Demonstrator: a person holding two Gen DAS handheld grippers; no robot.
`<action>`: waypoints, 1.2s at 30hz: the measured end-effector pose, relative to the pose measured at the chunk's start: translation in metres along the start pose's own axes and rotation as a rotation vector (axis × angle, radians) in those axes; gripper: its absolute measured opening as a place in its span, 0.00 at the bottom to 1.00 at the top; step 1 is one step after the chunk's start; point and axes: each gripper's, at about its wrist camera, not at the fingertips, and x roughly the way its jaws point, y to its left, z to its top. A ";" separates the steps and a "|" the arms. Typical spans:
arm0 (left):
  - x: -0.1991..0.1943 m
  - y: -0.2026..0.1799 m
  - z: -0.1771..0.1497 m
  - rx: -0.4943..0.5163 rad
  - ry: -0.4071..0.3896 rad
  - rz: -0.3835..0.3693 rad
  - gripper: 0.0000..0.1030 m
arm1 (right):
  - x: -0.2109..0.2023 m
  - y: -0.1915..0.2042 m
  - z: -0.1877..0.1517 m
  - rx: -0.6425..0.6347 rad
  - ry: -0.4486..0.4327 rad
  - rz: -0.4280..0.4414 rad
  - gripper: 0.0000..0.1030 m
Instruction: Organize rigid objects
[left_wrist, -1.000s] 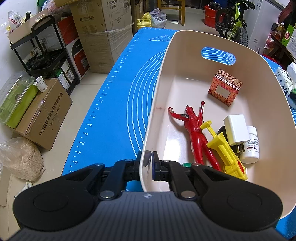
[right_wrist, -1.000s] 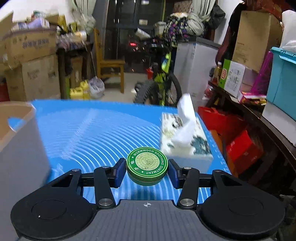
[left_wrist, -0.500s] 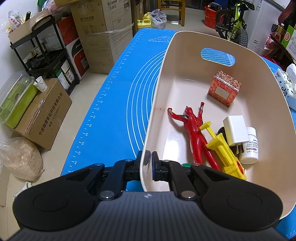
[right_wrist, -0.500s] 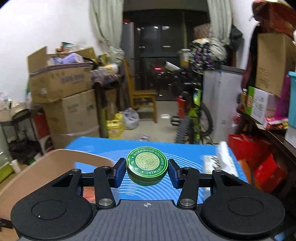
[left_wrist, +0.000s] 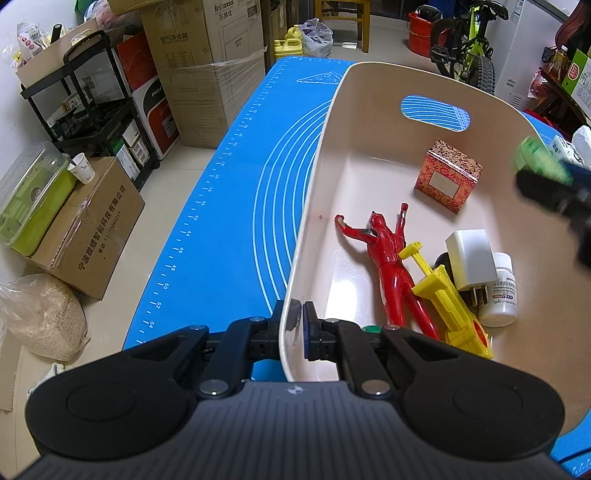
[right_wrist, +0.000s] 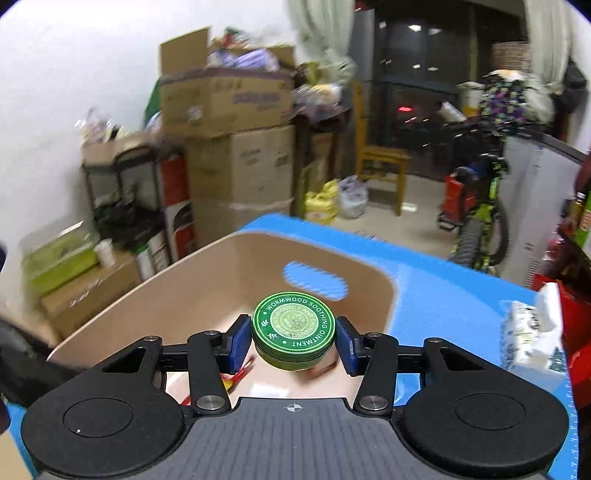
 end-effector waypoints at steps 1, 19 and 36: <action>0.000 0.000 0.000 0.000 0.000 0.000 0.10 | 0.003 0.005 -0.001 -0.016 0.023 0.009 0.52; -0.001 0.002 0.002 -0.003 0.001 0.011 0.11 | 0.027 0.027 -0.019 -0.103 0.224 0.062 0.65; -0.057 -0.008 0.011 -0.026 -0.185 0.035 0.76 | -0.033 0.002 0.014 0.099 0.080 -0.033 0.94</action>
